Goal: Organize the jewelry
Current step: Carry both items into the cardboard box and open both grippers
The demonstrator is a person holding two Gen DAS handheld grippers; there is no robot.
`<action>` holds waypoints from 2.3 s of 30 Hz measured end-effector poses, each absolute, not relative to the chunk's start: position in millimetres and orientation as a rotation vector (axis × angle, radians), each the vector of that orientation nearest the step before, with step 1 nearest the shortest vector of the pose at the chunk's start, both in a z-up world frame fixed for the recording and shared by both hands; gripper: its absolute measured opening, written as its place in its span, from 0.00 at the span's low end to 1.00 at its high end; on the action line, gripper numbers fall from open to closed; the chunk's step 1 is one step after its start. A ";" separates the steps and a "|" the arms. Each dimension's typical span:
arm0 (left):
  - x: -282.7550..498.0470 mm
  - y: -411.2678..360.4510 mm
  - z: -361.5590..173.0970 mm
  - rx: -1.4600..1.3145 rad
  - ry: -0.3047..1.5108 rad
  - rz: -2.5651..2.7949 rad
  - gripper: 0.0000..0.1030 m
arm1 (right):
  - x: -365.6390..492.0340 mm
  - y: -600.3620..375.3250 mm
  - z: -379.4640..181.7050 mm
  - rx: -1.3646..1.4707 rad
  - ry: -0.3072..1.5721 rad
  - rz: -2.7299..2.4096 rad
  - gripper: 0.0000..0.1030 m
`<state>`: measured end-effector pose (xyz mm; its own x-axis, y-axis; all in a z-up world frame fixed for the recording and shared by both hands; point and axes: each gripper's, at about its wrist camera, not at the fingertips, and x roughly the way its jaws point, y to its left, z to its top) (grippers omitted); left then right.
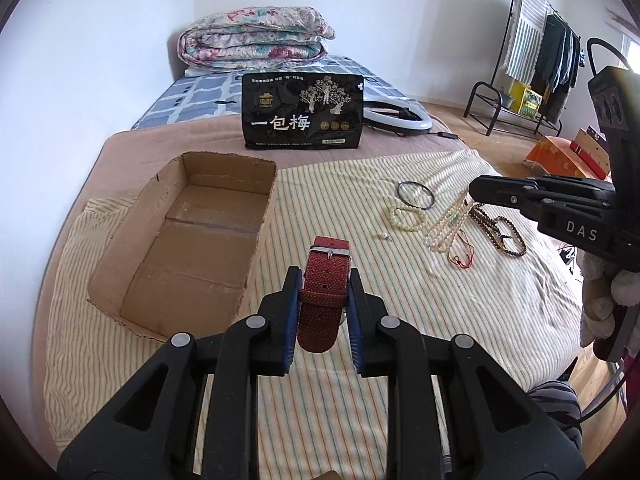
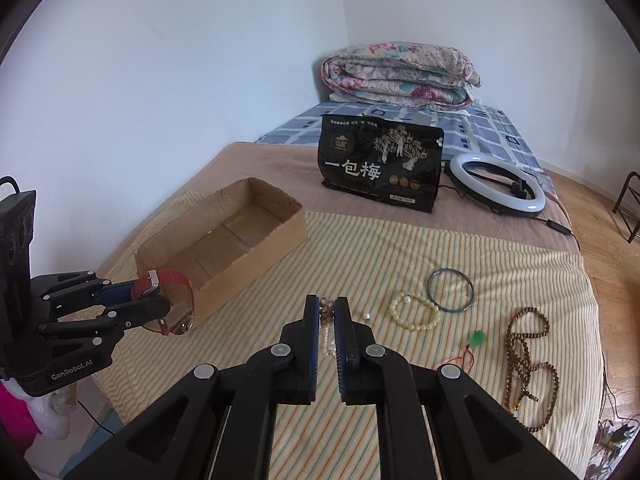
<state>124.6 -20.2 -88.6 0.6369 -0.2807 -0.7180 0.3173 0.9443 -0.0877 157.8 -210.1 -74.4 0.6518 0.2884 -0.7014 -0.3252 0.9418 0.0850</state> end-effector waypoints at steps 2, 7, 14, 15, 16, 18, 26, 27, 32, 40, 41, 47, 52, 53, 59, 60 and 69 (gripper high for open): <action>125.3 -11.5 -85.1 0.053 0.802 -0.324 0.20 | 159.2 -201.9 -68.7 -0.055 0.774 0.364 0.05; 133.2 13.1 -79.4 0.046 0.792 -0.288 0.20 | 169.4 -181.5 -57.5 -0.051 0.750 0.400 0.05; 146.3 48.6 -80.0 0.038 0.788 -0.236 0.20 | 192.2 -151.1 -48.9 -0.059 0.731 0.444 0.05; 148.4 53.2 -80.7 0.036 0.789 -0.231 0.20 | 195.8 -145.8 -48.8 -0.063 0.732 0.451 0.05; 150.4 57.6 -81.9 0.034 0.790 -0.224 0.20 | 199.5 -140.2 -48.8 -0.068 0.732 0.457 0.05; 154.1 65.8 -84.5 0.022 0.796 -0.214 0.20 | 206.5 -129.3 -49.4 -0.081 0.734 0.469 0.05; 166.9 87.5 -95.4 -0.004 0.810 -0.189 0.20 | 229.5 -90.6 -55.0 -0.121 0.737 0.509 0.05; 167.5 89.4 -96.2 -0.006 0.810 -0.187 0.20 | 232.9 -86.6 -56.5 -0.124 0.740 0.515 0.05; 173.8 98.0 -100.4 -0.021 0.815 -0.177 0.20 | 248.9 -67.5 -65.9 -0.142 0.753 0.533 0.05; 184.9 108.1 -115.3 -0.034 0.852 -0.171 0.20 | 272.1 -47.5 -93.4 -0.151 0.807 0.539 0.05; 185.6 108.4 -116.9 -0.033 0.855 -0.170 0.20 | 274.3 -47.0 -96.7 -0.147 0.815 0.539 0.05; 186.9 109.2 -120.2 -0.032 0.858 -0.173 0.20 | 281.0 -44.5 -108.5 -0.140 0.838 0.540 0.08; 186.8 110.0 -118.2 -0.048 0.838 -0.161 0.52 | 280.3 -44.7 -105.9 -0.144 0.820 0.519 0.44; 186.7 110.5 -117.4 -0.051 0.834 -0.159 0.53 | 279.6 -45.7 -104.8 -0.140 0.819 0.518 0.47; 184.8 111.3 -116.5 -0.061 0.838 -0.149 0.53 | 273.8 -51.2 -99.9 -0.138 0.807 0.497 0.63; 184.6 112.2 -116.1 -0.064 0.839 -0.148 0.53 | 272.7 -52.7 -99.5 -0.136 0.805 0.493 0.66; 179.2 99.8 -109.0 -0.057 0.824 -0.165 0.53 | 258.3 -83.1 -89.4 -0.097 0.779 0.428 0.83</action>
<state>179.2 99.8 -109.0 0.6672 -0.1682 -0.7257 0.1238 0.9857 -0.1146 258.3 -83.1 -89.4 0.6304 0.3381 -0.6988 -0.4088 0.9098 0.0714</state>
